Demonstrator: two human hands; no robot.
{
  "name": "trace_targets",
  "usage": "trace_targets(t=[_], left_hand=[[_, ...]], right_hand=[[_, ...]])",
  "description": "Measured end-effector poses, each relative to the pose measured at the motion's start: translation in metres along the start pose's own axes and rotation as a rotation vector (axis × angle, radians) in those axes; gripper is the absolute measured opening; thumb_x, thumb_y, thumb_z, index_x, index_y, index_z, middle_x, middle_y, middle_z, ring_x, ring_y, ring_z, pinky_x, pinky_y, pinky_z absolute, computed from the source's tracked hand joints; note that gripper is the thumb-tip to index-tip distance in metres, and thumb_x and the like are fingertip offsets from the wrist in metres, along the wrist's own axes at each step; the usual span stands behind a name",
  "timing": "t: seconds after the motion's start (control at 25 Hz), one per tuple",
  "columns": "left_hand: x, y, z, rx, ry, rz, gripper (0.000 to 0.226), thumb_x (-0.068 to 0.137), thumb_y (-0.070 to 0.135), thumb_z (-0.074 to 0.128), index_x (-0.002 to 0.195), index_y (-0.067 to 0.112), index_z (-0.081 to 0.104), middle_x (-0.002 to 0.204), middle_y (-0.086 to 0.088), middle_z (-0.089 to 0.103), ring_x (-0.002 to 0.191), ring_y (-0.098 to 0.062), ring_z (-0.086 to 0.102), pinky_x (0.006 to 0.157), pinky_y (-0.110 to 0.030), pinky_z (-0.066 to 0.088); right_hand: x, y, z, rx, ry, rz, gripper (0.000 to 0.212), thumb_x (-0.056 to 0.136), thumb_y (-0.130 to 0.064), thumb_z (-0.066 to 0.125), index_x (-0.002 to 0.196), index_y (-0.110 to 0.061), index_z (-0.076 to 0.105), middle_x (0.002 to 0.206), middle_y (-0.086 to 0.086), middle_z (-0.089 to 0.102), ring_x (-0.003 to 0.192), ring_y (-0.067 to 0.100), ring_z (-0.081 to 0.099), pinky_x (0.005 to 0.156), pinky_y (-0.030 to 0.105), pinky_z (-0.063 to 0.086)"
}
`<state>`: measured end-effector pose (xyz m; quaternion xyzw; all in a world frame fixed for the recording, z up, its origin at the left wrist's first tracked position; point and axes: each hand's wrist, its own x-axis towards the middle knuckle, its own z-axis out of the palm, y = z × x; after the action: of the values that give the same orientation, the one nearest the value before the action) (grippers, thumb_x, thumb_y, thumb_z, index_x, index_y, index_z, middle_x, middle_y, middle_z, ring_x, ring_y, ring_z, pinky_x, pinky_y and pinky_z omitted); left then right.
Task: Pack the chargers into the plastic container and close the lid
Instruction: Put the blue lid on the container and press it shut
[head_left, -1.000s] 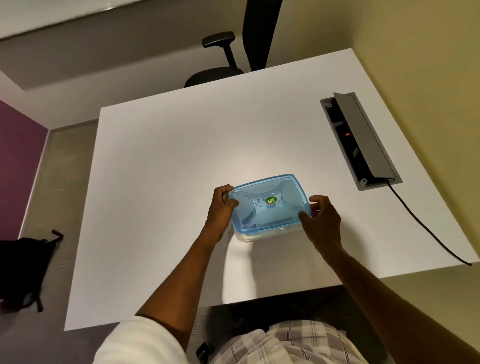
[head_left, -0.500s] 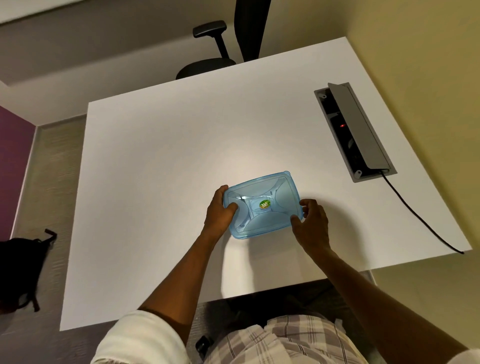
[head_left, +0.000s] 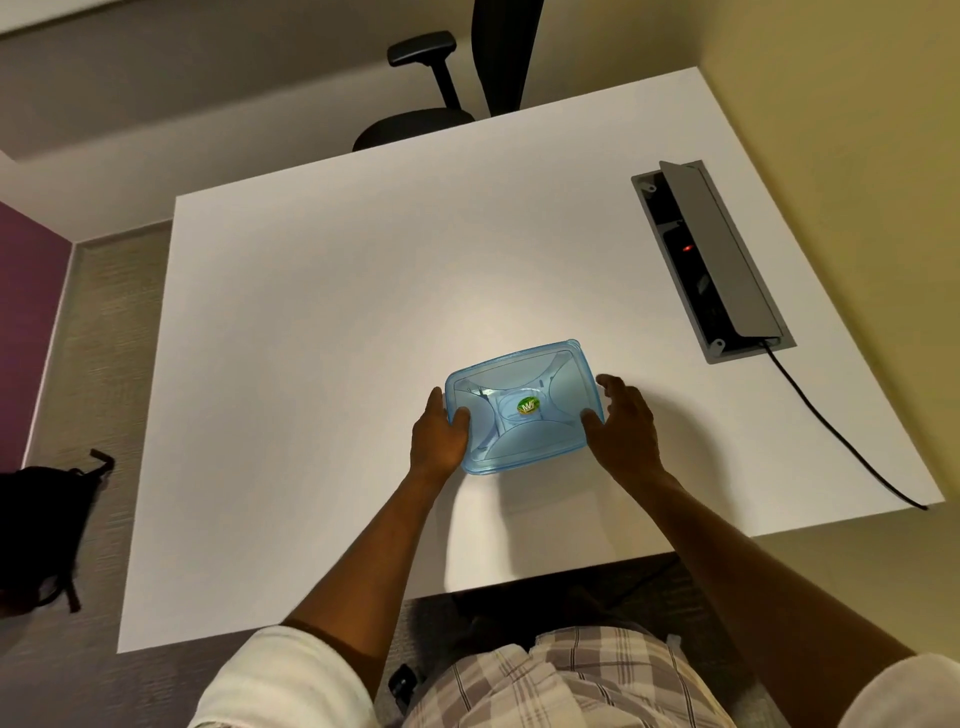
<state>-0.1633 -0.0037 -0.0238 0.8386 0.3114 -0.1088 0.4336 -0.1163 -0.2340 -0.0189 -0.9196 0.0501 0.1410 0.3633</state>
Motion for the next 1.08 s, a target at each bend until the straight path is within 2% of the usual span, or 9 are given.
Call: trace_targets(t=[0.08,0.2,0.48,0.64,0.76,0.84,0.92,1.0,1.08], left_hand=[[-0.003,0.001,0.003,-0.006,0.014,0.024,0.027,0.099,0.020,0.046,0.123,0.007,0.052,0.120,-0.013,0.066,0.108,-0.034,0.063,0.082,-0.030,0.044],[-0.005,0.005,0.005,0.000,0.046,0.038,0.029,0.099,0.018,0.044,0.125,0.006,0.050,0.122,-0.015,0.065,0.109,-0.036,0.062,0.088,-0.035,0.048],[-0.003,0.004,0.009,-0.004,0.084,0.076,0.030,0.101,0.016,0.043,0.127,0.003,0.047,0.123,-0.018,0.065,0.109,-0.040,0.063,0.091,-0.041,0.052],[0.000,0.003,0.012,0.037,0.074,0.068,0.054,0.103,0.021,0.040,0.153,0.007,0.026,0.137,-0.017,0.060,0.120,-0.040,0.059,0.102,-0.041,0.048],[0.001,0.001,0.014,0.046,0.094,0.086,0.061,0.103,0.020,0.039,0.159,0.021,0.013,0.137,-0.015,0.061,0.117,-0.036,0.061,0.097,-0.032,0.046],[0.002,-0.001,0.017,0.045,0.098,0.100,0.062,0.103,0.019,0.037,0.159,0.023,0.011,0.151,-0.012,0.049,0.132,-0.034,0.052,0.109,-0.035,0.042],[0.003,-0.003,0.023,0.089,0.103,0.118,0.062,0.103,0.018,0.034,0.159,0.023,0.008,0.165,-0.007,0.024,0.149,-0.028,0.030,0.118,-0.032,0.029],[0.003,-0.004,0.029,0.169,0.110,0.136,0.063,0.103,0.014,0.031,0.159,0.020,0.004,0.169,-0.005,0.002,0.154,-0.023,0.014,0.118,-0.032,0.026],[0.005,-0.003,0.034,0.307,0.121,0.227,0.069,0.098,0.000,0.034,0.159,0.012,0.004,0.168,-0.011,-0.007,0.156,-0.029,0.001,0.126,-0.039,0.015]], right_hand=[[0.006,-0.004,0.001,-0.042,-0.034,-0.023,0.058,0.089,-0.020,0.059,0.144,-0.012,0.041,0.134,0.015,0.054,0.122,0.032,0.050,0.102,0.042,0.042],[0.010,-0.008,0.004,-0.082,-0.061,-0.026,0.062,0.091,-0.020,0.057,0.148,-0.009,0.036,0.142,0.017,0.051,0.129,0.034,0.046,0.107,0.040,0.037],[0.013,-0.011,0.007,-0.135,-0.047,-0.053,0.062,0.091,-0.019,0.056,0.148,-0.007,0.034,0.130,0.019,0.055,0.120,0.033,0.051,0.098,0.041,0.044],[0.014,-0.011,0.009,-0.176,-0.064,-0.069,0.064,0.091,-0.018,0.056,0.148,-0.006,0.032,0.130,0.018,0.053,0.120,0.034,0.050,0.098,0.042,0.045],[0.015,-0.013,0.011,-0.214,-0.070,-0.082,0.064,0.092,-0.019,0.055,0.149,-0.006,0.030,0.129,0.018,0.052,0.119,0.034,0.051,0.098,0.043,0.047],[0.015,-0.013,0.011,-0.235,-0.075,-0.084,0.064,0.092,-0.021,0.053,0.149,-0.005,0.028,0.130,0.018,0.051,0.118,0.034,0.050,0.098,0.044,0.047],[0.014,-0.012,0.012,-0.257,-0.075,-0.090,0.064,0.093,-0.022,0.053,0.149,-0.005,0.027,0.130,0.018,0.051,0.117,0.034,0.050,0.097,0.043,0.047],[0.013,-0.011,0.013,-0.282,-0.072,-0.101,0.064,0.093,-0.023,0.052,0.149,-0.005,0.028,0.129,0.018,0.051,0.115,0.033,0.051,0.095,0.043,0.047],[0.013,-0.011,0.013,-0.299,-0.073,-0.109,0.063,0.093,-0.024,0.052,0.148,-0.004,0.028,0.128,0.017,0.052,0.114,0.033,0.051,0.094,0.044,0.049]])
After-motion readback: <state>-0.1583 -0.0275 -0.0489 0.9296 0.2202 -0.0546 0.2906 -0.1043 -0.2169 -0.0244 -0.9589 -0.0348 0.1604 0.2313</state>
